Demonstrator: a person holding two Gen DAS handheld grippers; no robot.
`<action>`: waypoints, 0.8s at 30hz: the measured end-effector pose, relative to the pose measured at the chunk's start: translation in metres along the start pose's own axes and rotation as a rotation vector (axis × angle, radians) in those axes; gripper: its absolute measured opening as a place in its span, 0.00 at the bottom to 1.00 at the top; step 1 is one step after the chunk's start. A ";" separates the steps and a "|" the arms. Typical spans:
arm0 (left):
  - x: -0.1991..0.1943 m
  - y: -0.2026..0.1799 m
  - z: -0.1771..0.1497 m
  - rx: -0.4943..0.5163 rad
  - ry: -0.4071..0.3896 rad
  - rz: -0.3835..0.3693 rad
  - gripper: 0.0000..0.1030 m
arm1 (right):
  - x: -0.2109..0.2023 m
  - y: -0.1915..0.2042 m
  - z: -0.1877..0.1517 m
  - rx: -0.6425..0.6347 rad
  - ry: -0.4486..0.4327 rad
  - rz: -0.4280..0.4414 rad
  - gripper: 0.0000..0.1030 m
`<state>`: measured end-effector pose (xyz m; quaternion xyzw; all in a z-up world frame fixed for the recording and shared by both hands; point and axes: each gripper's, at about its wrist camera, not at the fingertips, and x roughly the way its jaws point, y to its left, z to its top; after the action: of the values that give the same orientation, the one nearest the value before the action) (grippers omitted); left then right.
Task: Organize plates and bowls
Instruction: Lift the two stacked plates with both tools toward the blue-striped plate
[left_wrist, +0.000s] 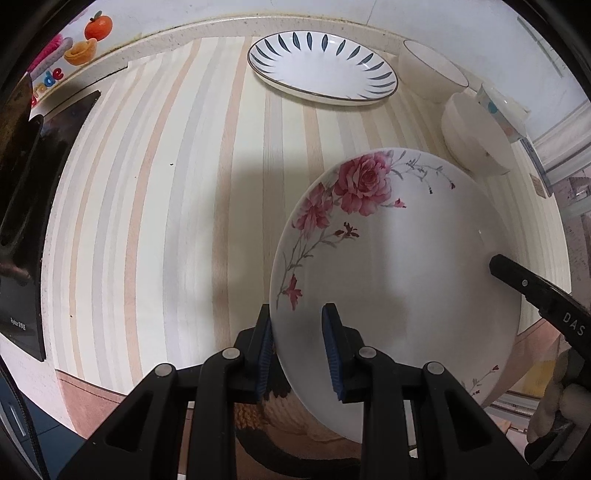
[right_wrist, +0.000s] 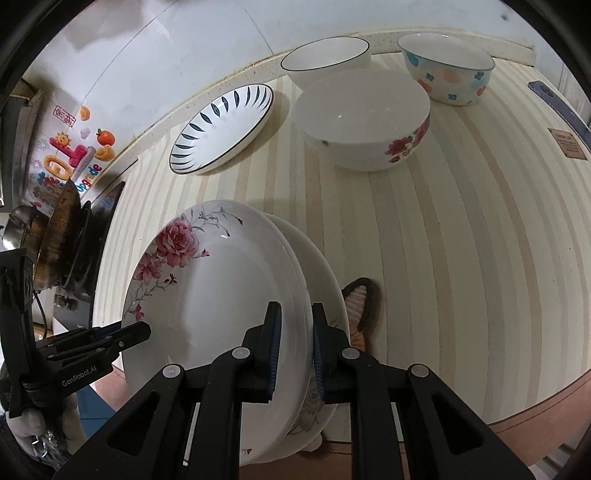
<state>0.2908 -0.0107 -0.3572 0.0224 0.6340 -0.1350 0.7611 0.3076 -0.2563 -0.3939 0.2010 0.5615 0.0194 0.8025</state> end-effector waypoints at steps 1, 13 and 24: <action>0.001 0.000 0.000 0.002 0.002 0.001 0.23 | 0.000 0.000 0.001 0.000 0.001 -0.002 0.17; 0.017 -0.013 0.003 0.029 0.023 0.021 0.23 | 0.004 -0.004 0.000 -0.007 0.022 -0.033 0.17; 0.022 -0.016 0.006 0.020 0.023 0.041 0.23 | 0.004 0.002 0.005 -0.024 0.094 -0.070 0.19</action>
<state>0.2963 -0.0316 -0.3756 0.0446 0.6407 -0.1257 0.7561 0.3142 -0.2549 -0.3958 0.1703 0.6051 0.0075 0.7777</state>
